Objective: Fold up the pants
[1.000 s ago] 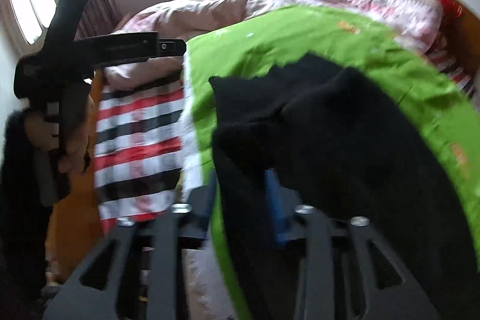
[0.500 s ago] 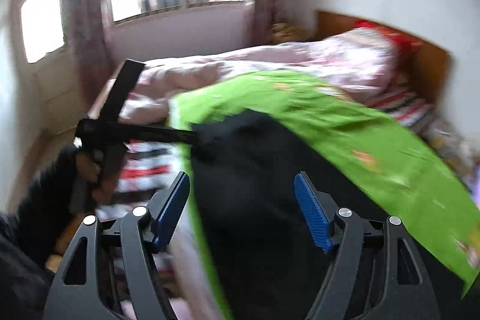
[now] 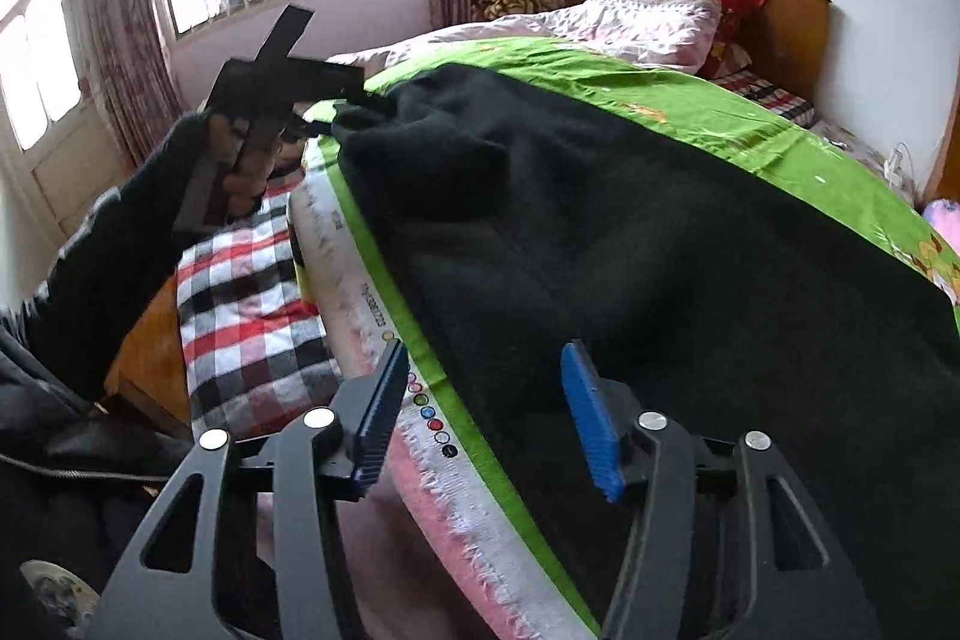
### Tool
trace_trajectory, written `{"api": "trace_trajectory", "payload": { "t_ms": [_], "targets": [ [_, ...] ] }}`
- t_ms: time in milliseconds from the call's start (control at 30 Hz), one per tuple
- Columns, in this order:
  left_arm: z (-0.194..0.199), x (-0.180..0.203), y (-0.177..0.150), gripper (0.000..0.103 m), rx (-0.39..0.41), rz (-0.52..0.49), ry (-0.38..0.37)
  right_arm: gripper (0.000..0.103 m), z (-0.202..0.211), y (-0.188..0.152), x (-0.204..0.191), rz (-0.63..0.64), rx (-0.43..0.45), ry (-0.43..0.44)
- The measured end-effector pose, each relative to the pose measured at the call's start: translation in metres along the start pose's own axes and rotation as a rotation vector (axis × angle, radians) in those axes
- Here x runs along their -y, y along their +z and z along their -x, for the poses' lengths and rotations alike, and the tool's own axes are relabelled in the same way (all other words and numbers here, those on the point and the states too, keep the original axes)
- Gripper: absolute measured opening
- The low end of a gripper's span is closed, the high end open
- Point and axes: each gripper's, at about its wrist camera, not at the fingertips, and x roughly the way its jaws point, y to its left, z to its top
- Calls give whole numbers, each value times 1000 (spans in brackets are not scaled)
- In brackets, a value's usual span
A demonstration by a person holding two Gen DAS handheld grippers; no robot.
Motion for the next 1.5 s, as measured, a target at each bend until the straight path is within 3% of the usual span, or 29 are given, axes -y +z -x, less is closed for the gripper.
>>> {"api": "trace_trajectory", "payload": {
  "t_ms": [67,200,300,367,400,567,633,700,733,800,900,1000,1033,1133,1333,1500],
  "targets": [
    [-1,0,1,70,-1,1,0,49,-1,-2,-7,31,-12,-26],
    [-2,2,2,65,2,-22,9,33,-7,-2,-8,66,-24,-94],
    [1,7,1,48,6,-54,14,21,-6,-3,-11,98,-14,-137],
    [10,14,2,22,45,-98,54,12,-4,-2,-15,110,0,-162],
    [13,16,3,18,54,-110,40,11,-1,0,-17,112,15,-173],
    [47,34,17,18,143,-163,22,11,25,15,-11,94,65,-155],
    [44,35,19,18,135,-169,47,11,25,14,-10,97,48,-129],
    [25,26,18,19,71,-145,78,11,10,8,-13,109,0,-117],
    [16,20,17,21,41,-129,83,11,3,4,-14,109,-26,-111],
    [3,9,12,35,19,-101,88,12,-10,-4,-13,92,-67,-76],
    [9,-3,8,80,42,-67,138,14,-4,-2,-7,53,-65,-40],
    [36,-11,4,82,117,-23,177,15,22,-6,5,-6,-27,-25],
    [49,-6,-1,82,153,-45,198,15,33,-10,10,-32,-6,-30],
    [76,32,-26,88,187,-177,131,19,68,-29,28,-125,49,-66],
    [56,164,-105,93,66,-600,-73,19,89,-69,52,-241,29,-198],
    [15,218,-147,93,6,-753,-40,19,78,-75,55,-277,23,-199]
  ]
}}
